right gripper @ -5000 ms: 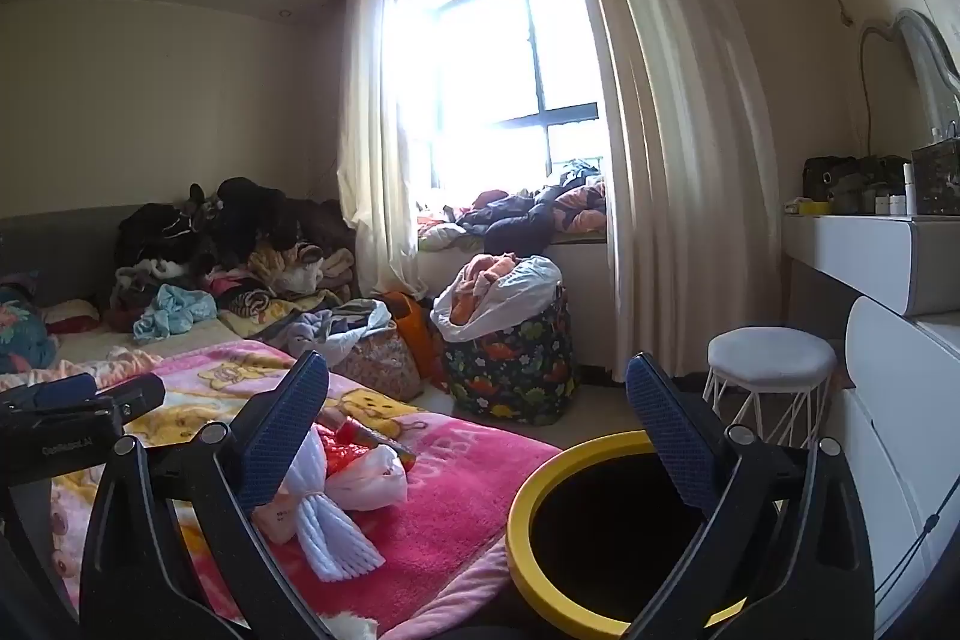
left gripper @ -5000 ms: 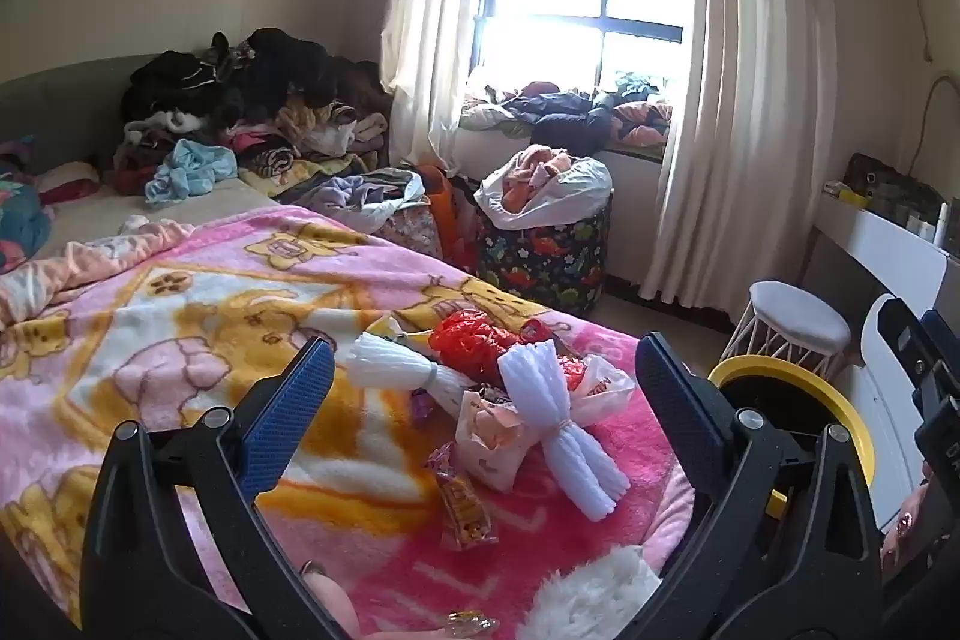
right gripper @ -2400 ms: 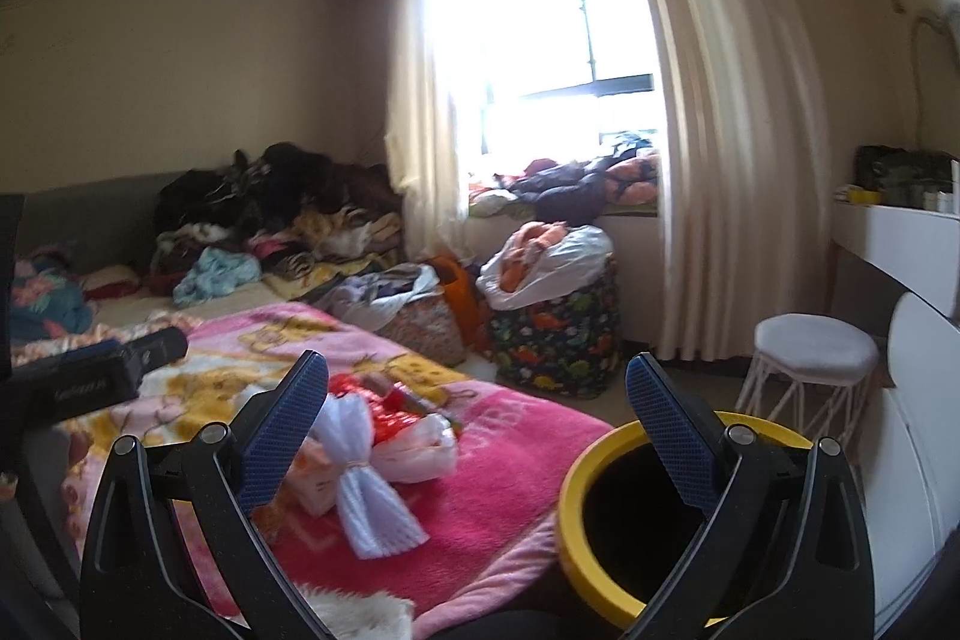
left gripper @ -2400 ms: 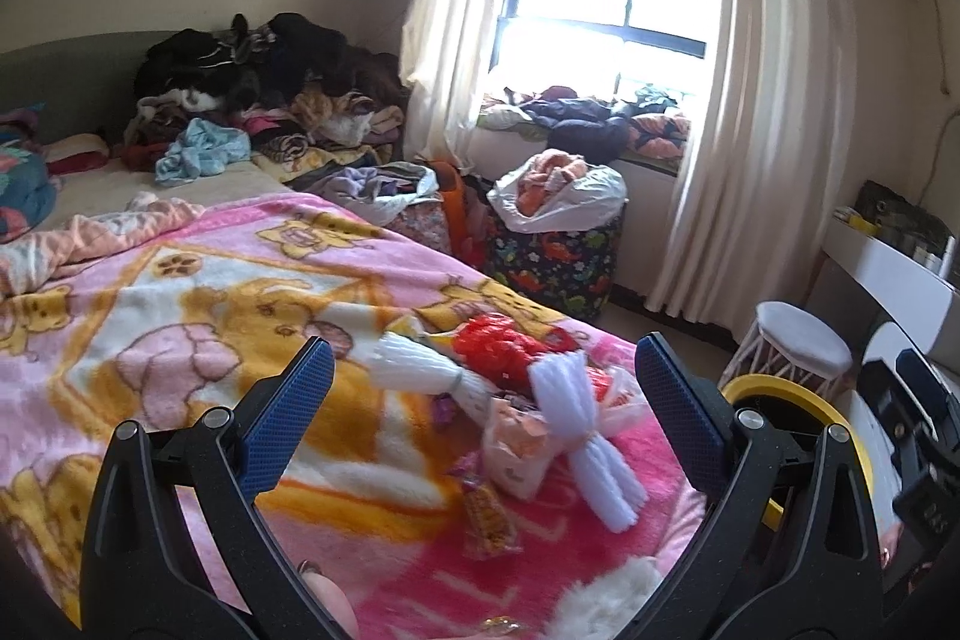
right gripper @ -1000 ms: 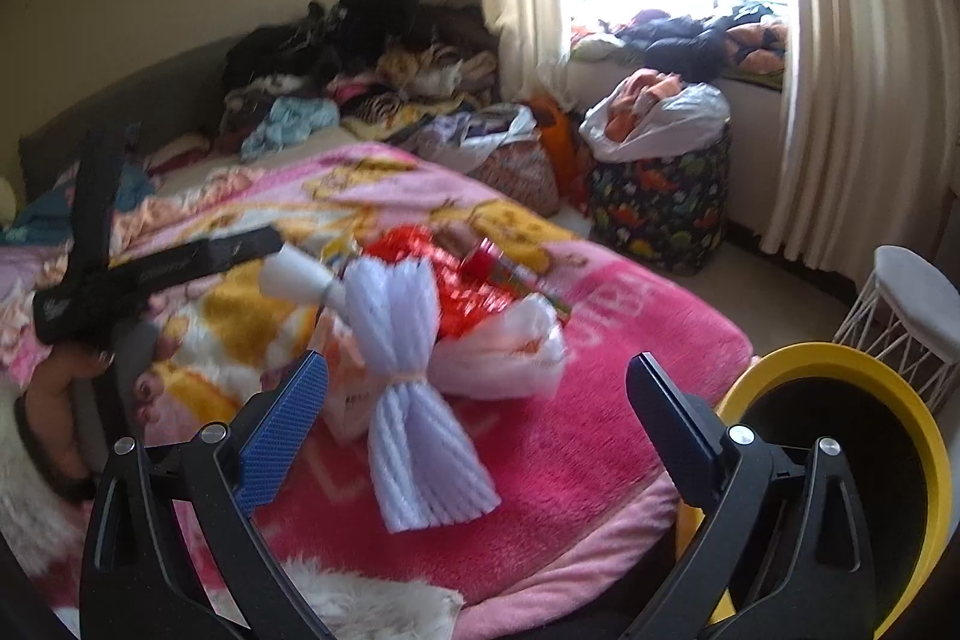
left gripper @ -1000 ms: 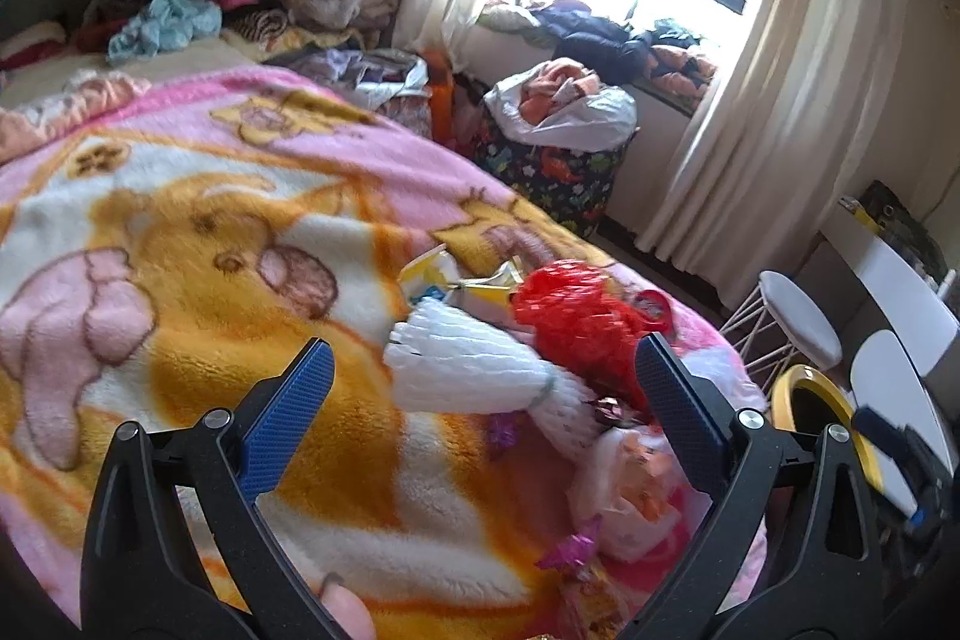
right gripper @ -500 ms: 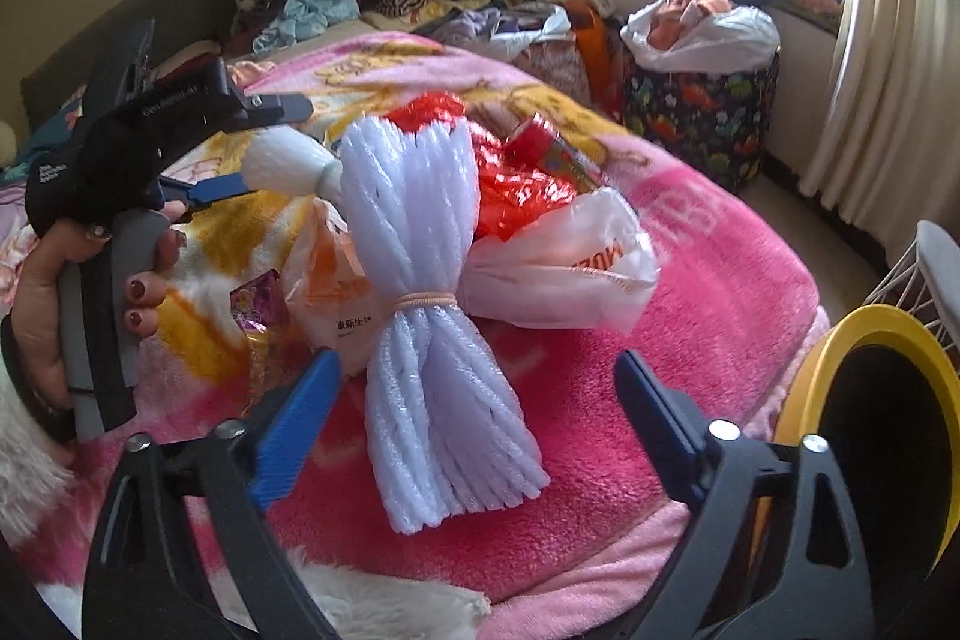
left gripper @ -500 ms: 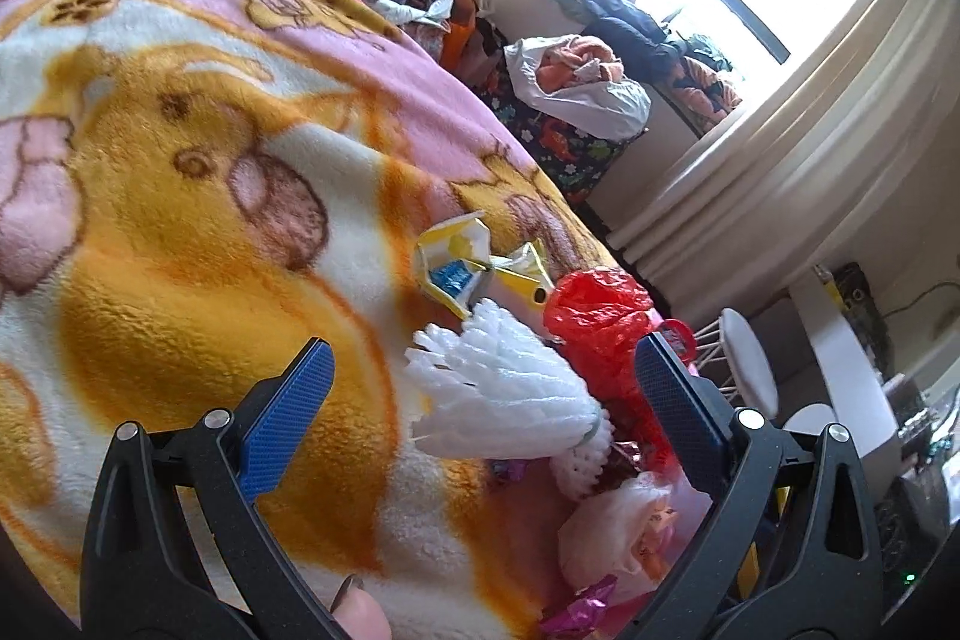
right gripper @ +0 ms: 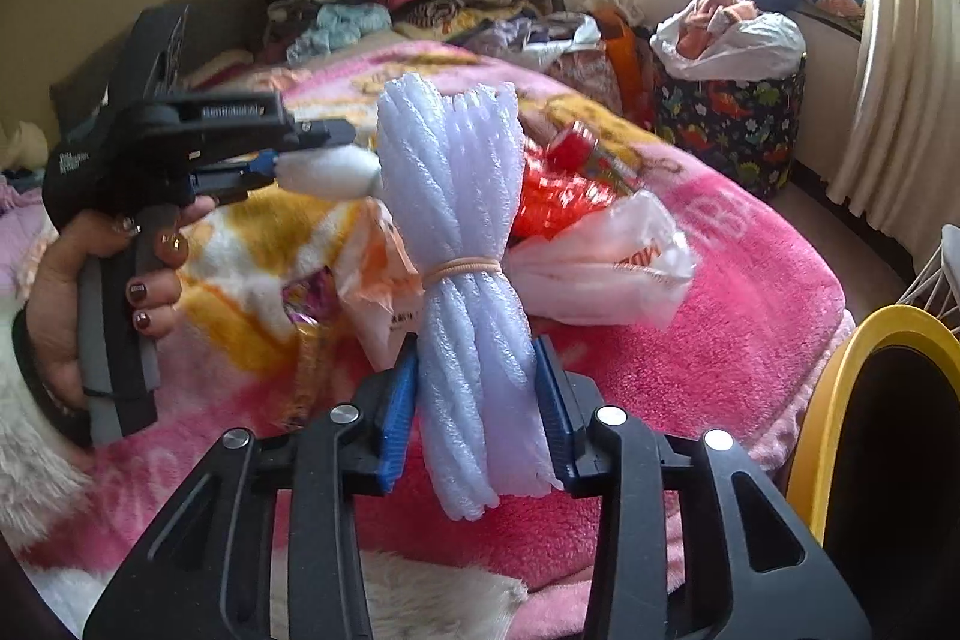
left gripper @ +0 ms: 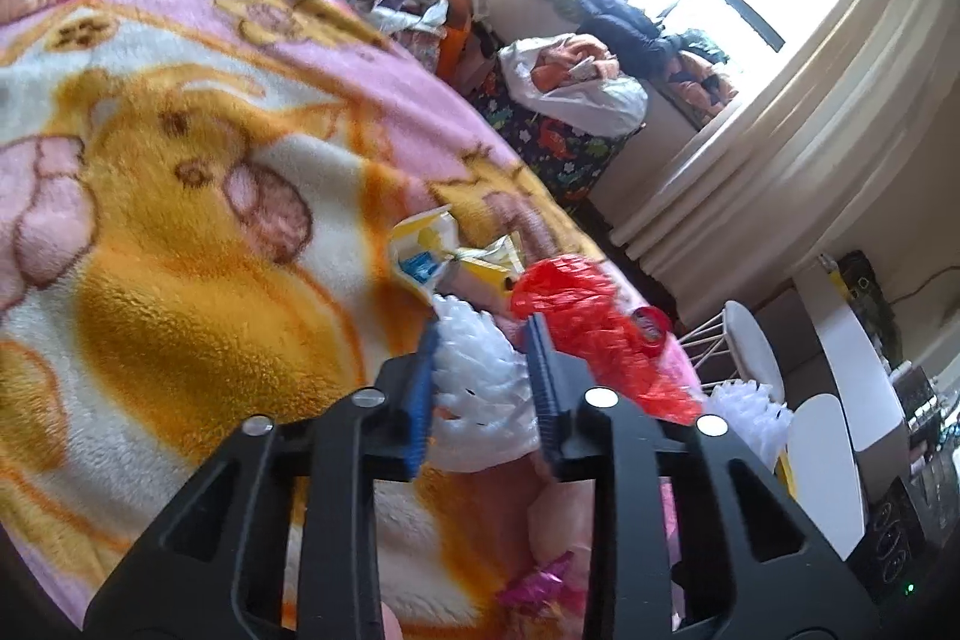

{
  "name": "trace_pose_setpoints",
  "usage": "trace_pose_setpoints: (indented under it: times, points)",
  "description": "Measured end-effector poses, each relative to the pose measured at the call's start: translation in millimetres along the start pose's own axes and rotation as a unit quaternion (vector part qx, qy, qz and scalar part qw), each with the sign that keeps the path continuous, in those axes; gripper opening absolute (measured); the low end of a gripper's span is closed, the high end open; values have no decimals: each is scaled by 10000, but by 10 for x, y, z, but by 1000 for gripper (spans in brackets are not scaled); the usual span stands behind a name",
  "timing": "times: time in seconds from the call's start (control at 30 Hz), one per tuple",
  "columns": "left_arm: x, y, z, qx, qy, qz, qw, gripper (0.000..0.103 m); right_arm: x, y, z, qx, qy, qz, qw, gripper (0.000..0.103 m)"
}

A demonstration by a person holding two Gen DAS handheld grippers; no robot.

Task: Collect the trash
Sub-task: 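Lift both foam nets and carry them over the yellow-rimmed bin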

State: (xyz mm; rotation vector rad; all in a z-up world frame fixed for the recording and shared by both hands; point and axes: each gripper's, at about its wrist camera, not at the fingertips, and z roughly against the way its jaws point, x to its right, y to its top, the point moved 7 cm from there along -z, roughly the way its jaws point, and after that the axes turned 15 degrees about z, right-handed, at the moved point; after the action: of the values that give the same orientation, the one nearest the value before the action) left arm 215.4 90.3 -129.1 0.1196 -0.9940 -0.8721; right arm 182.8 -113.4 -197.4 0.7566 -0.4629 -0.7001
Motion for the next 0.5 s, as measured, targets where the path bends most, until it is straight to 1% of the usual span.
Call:
trace_pose_setpoints:
  times: [0.13,0.27,0.33,0.5]
  points:
    - [204,-33,200,264,-134,-266,9992,15,46,9,184,280,-40,-128,9995,34]
    - [440,-26,441,617,-282,-539,9962,13,105,6,321,445,-45,-282,9986,34]
    - [551,-8,518,696,-380,-612,9950,13,116,15,362,501,-53,-332,9982,34]
    - [767,-2,668,744,-639,-713,9926,13,188,32,504,681,-125,-430,9967,34]
